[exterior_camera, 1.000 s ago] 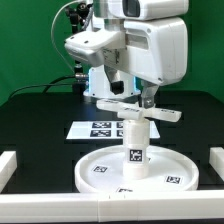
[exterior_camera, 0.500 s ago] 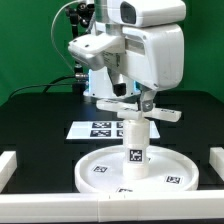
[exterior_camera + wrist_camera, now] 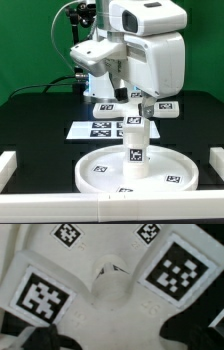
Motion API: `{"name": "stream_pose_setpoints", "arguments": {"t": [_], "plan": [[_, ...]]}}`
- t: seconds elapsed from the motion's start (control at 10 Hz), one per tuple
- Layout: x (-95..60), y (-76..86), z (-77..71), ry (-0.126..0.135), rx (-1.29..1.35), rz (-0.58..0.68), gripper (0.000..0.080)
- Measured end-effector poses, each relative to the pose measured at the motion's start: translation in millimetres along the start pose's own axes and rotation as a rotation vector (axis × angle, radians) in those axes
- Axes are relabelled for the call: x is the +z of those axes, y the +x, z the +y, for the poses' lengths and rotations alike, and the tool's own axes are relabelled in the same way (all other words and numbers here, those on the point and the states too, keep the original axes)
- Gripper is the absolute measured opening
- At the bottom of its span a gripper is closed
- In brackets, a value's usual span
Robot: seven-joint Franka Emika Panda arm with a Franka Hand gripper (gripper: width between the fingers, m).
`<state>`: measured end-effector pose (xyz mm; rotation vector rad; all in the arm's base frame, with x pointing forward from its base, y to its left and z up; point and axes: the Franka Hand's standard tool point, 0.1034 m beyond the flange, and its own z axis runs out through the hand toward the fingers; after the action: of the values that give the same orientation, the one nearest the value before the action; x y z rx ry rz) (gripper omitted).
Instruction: Assemble round table
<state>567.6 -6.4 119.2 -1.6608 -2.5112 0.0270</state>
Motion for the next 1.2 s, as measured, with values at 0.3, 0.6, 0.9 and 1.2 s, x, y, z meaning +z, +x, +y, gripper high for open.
{"name": "stream_pose_setpoints", "arguments": {"t": [0.3,0.6,0.9,1.2], "plan": [[-0.3,-1.2,0.0,0.001,0.002,-0.003,0.0649],[-0.8,-3.7,-1.1,0.005,-0.004,-0.012,0.0649],[-1.6,-4.5,-1.8,0.01,-0.02,-0.009,0.0649],[-11.2,-6.2,4.9,0.01,-0.047,-0.023,0.0649]]}}
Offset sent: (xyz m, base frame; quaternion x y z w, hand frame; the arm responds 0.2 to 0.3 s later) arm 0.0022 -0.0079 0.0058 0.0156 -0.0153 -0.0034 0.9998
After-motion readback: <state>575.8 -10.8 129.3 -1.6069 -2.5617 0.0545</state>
